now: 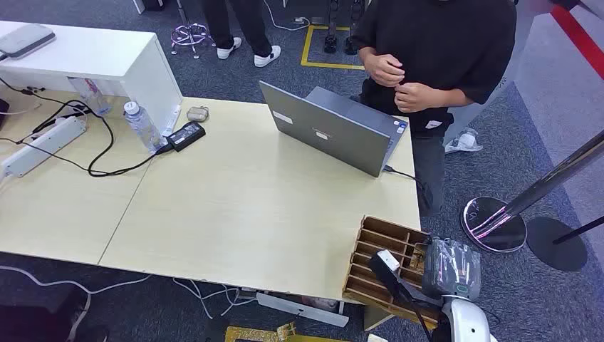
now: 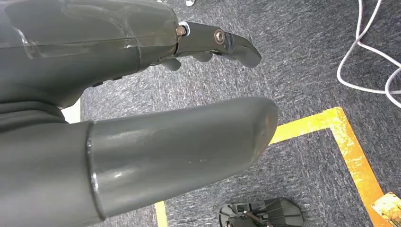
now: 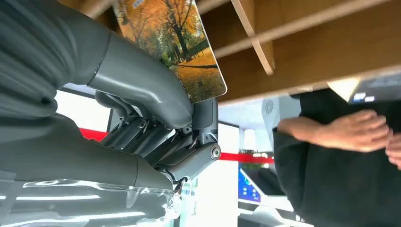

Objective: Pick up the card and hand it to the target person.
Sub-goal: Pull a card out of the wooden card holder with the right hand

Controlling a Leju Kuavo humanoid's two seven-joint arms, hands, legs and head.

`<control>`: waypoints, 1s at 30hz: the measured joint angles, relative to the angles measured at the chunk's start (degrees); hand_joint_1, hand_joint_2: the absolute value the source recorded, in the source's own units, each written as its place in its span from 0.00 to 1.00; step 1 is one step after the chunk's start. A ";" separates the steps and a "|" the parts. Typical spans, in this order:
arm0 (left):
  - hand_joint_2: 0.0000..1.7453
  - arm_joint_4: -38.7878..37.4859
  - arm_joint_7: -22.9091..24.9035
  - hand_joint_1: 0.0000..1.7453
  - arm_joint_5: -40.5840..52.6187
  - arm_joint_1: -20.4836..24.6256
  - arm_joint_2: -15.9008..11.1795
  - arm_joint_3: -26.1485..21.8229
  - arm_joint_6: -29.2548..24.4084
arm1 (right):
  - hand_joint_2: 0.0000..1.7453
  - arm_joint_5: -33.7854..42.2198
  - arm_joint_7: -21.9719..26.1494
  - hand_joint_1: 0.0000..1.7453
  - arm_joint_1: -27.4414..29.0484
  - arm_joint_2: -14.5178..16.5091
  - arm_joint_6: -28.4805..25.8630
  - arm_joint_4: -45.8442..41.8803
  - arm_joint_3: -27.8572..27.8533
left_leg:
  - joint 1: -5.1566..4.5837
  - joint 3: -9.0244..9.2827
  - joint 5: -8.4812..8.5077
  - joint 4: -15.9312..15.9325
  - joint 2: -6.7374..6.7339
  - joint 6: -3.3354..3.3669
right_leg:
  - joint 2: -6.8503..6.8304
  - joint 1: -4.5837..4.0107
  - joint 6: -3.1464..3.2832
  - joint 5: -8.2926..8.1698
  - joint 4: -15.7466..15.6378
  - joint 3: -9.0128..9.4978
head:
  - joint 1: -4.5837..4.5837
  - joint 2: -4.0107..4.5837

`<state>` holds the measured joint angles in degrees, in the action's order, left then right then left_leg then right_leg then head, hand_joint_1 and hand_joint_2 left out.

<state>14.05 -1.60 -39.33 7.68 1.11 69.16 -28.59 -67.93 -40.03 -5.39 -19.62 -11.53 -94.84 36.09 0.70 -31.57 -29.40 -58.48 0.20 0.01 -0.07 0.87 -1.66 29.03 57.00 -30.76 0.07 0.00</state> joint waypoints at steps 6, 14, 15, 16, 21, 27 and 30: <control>0.00 0.00 0.04 0.00 0.19 0.02 0.00 0.00 0.26 | 1.00 -2.11 0.00 1.00 -0.54 -0.16 -2.08 -0.68 -0.08 | 0.00 0.00 0.00 0.00 0.00 0.00 | 0.00 0.00 0.00 0.00 0.00 0.00 | -0.01 0.00; 0.00 0.00 0.19 0.00 0.39 0.09 0.00 0.00 0.33 | 1.00 -4.63 0.06 1.00 -1.33 -0.54 -4.76 -1.89 -0.27 | 0.00 0.01 0.00 0.00 0.00 0.00 | 0.00 0.00 0.00 0.00 0.00 0.00 | -0.01 0.00; 0.00 0.00 0.20 0.00 0.41 0.10 0.00 0.00 0.33 | 1.00 -4.85 0.09 1.00 -1.36 -0.54 -5.13 -1.95 -0.28 | 0.00 0.01 0.00 0.00 0.00 0.00 | 0.00 0.00 0.00 0.00 0.00 0.00 | -0.01 0.00; 0.00 0.00 0.21 0.00 0.42 0.10 0.00 0.00 0.33 | 1.00 -5.03 0.13 1.00 -1.36 -0.54 -5.44 -1.98 -0.28 | 0.00 0.01 0.00 -0.01 0.00 0.00 | 0.00 0.00 0.00 0.00 0.00 0.00 | 0.00 0.00; 0.00 0.00 0.22 0.00 0.45 0.11 0.01 0.01 0.33 | 1.00 -5.51 0.26 1.00 -1.37 -0.54 -6.08 -2.02 -0.37 | 0.00 0.01 0.00 0.00 0.00 0.00 | 0.00 0.00 0.00 0.00 0.00 0.00 | -0.01 0.00; 0.00 0.00 0.38 0.00 1.11 0.25 0.10 0.03 0.70 | 1.00 -7.63 0.89 1.00 -2.38 -0.73 -6.65 -3.29 -1.17 | 0.00 0.01 0.00 -0.01 0.00 0.00 | 0.01 0.00 0.00 0.00 0.00 0.00 | -0.01 0.00; 0.00 0.01 0.60 0.00 1.53 0.41 0.13 0.19 0.98 | 1.00 -8.54 1.24 1.00 -3.88 -1.18 -5.44 -4.18 -1.46 | 0.00 0.01 0.00 -0.01 0.00 0.00 | 0.01 0.00 0.00 -0.01 0.00 0.00 | -0.01 0.00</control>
<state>14.06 -0.99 -37.80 8.09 1.24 69.34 -27.61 -76.47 -38.79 -9.27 -20.79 -16.97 -99.02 34.62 0.70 -31.56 -29.40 -58.49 0.19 0.01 -0.06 0.87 -1.66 29.02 57.01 -30.76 0.05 0.00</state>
